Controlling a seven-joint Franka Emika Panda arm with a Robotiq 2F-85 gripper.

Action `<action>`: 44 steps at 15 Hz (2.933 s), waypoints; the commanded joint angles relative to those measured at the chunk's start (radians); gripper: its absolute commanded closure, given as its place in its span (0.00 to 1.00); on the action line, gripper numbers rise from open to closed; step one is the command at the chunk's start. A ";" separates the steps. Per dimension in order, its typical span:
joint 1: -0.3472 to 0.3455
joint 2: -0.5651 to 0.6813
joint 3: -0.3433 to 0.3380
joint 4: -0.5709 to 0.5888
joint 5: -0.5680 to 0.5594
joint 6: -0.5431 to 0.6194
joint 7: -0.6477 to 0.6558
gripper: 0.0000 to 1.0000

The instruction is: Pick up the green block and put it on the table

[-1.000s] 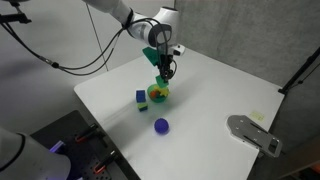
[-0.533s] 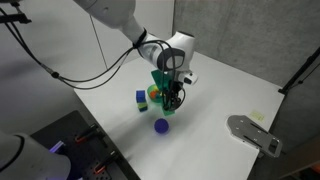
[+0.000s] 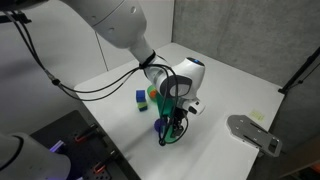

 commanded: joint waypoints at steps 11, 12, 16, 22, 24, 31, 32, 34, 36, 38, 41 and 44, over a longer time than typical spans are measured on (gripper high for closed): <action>0.059 0.119 -0.040 0.100 -0.052 0.127 0.093 0.69; 0.070 0.129 -0.040 0.117 -0.054 0.124 0.099 0.69; 0.120 0.173 -0.042 0.171 -0.062 0.143 0.134 0.69; 0.161 0.234 -0.016 0.192 -0.041 0.160 0.138 0.69; 0.168 0.239 -0.003 0.172 -0.036 0.166 0.128 0.69; 0.168 0.218 0.054 0.114 -0.007 0.153 0.090 0.69; 0.159 0.210 0.073 0.105 0.007 0.144 0.077 0.69; 0.146 0.203 0.099 0.091 0.037 0.139 0.058 0.69; 0.137 0.201 0.116 0.076 0.066 0.139 0.042 0.69; 0.125 0.198 0.126 0.060 0.087 0.139 0.026 0.27; 0.103 0.183 0.134 0.041 0.111 0.133 -0.001 0.03; 0.097 0.130 0.136 0.032 0.114 0.104 -0.020 0.00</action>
